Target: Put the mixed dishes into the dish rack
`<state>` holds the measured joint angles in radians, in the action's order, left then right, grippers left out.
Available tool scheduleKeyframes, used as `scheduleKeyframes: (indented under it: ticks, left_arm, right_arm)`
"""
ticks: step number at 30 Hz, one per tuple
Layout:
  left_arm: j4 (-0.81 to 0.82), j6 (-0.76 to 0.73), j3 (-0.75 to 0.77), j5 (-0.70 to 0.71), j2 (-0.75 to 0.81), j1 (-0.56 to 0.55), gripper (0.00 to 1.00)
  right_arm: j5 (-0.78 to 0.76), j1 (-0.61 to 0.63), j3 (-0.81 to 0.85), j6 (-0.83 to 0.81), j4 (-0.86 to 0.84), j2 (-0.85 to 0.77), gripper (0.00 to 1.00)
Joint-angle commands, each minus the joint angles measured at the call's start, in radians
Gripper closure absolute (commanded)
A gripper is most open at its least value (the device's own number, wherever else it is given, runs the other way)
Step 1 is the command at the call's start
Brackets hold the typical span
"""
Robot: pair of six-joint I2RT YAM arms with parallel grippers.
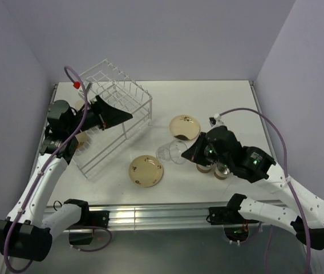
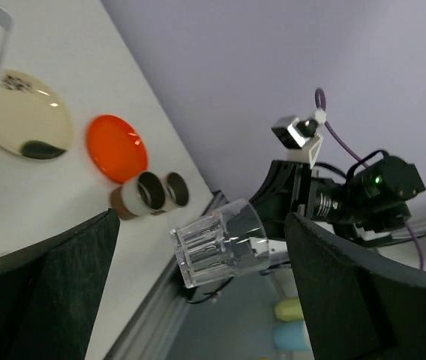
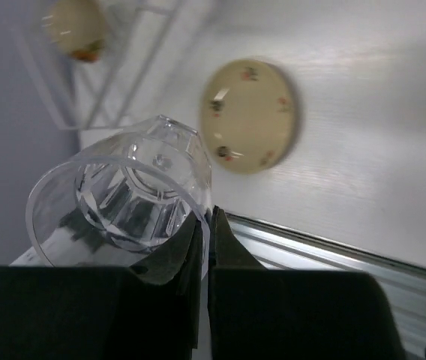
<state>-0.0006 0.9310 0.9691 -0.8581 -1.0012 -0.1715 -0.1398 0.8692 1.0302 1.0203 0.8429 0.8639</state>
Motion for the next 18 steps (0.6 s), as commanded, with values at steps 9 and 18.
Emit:
scheduleKeyframes:
  ticks: [9,18]
  left_arm:
    - [0.499,0.400,-0.154,0.001,0.012,-0.172,0.01]
    - [0.513,0.517,-0.185,0.031,0.009,-0.238,0.01]
  right_arm:
    - [0.698,-0.183,0.130,-0.157,-0.542,0.162,1.00]
    - [0.948,-0.233,0.094,-0.052,-0.780,0.228,1.00]
